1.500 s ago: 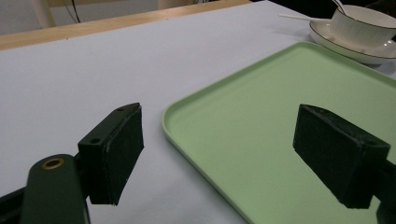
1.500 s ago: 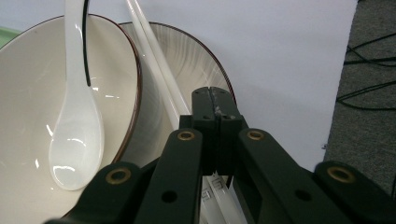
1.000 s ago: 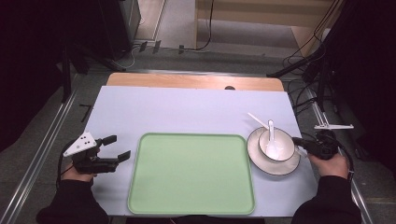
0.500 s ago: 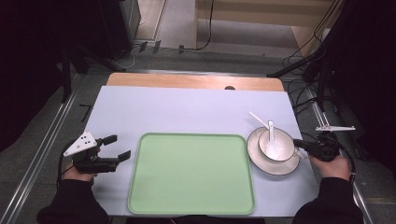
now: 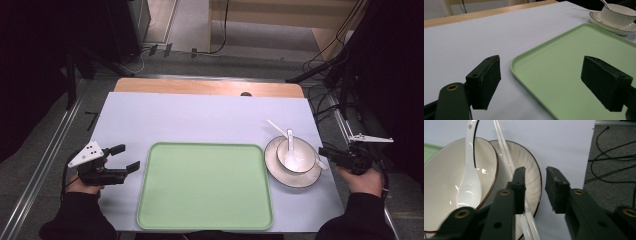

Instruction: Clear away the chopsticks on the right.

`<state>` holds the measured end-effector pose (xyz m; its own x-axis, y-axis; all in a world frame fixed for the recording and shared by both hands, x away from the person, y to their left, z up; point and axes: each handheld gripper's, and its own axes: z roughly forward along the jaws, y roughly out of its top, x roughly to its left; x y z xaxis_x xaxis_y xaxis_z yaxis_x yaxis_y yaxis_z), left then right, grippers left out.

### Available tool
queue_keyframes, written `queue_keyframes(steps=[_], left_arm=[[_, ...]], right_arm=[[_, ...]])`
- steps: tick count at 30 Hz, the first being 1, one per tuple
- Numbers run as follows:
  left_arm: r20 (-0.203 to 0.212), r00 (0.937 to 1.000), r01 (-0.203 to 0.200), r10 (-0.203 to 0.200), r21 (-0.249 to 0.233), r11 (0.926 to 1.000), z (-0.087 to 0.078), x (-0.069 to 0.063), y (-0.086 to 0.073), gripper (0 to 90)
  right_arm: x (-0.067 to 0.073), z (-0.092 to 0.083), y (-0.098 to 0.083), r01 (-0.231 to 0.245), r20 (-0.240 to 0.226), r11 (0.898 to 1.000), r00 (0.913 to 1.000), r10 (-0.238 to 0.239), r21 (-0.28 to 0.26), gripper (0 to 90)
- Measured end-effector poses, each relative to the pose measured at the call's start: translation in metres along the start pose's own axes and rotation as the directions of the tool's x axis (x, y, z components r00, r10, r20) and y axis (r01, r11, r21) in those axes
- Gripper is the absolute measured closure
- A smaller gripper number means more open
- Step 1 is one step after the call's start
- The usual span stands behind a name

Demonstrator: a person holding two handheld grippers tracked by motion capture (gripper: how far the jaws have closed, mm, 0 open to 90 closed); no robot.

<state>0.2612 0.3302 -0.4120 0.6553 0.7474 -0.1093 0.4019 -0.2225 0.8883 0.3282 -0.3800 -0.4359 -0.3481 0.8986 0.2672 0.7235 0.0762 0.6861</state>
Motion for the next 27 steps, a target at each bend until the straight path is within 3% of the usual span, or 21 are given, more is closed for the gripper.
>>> queue_keyframes(steps=[1, 6, 11, 15, 27], left_arm=[[0.0, 1.0, -0.002, 0.002, 0.001, 1.0, 0.0, 0.0, 0.0, 16.4], [0.001, 1.0, -0.002, 0.002, 0.0, 1.0, 0.0, 0.0, 0.0, 16.4], [0.003, 1.0, -0.003, 0.003, 0.0, 1.0, 0.0, 0.0, 0.0, 16.4], [0.003, 1.0, -0.003, 0.003, 0.0, 1.0, 0.0, 0.0, 0.0, 16.4], [0.002, 1.0, -0.004, 0.004, 0.001, 1.0, 0.0, 0.0, 0.0, 16.4]], right_arm=[[-0.001, -0.001, 0.0, -0.008, -0.002, 1.0, 1.0, 0.008, -0.009, 56.7], [-0.006, -0.003, 0.0, -0.023, -0.011, 0.999, 0.9997, 0.023, -0.025, 43.5], [-0.001, -0.001, -0.002, 0.045, -0.012, 0.999, 0.9989, -0.045, 0.016, 57.8], [0.003, 0.005, -0.003, 0.057, -0.017, 0.997, 0.9983, -0.056, 0.058, 66.8], [0.003, 0.013, -0.004, 0.066, -0.053, 0.993, 0.9967, -0.061, 0.099, 75.9]])
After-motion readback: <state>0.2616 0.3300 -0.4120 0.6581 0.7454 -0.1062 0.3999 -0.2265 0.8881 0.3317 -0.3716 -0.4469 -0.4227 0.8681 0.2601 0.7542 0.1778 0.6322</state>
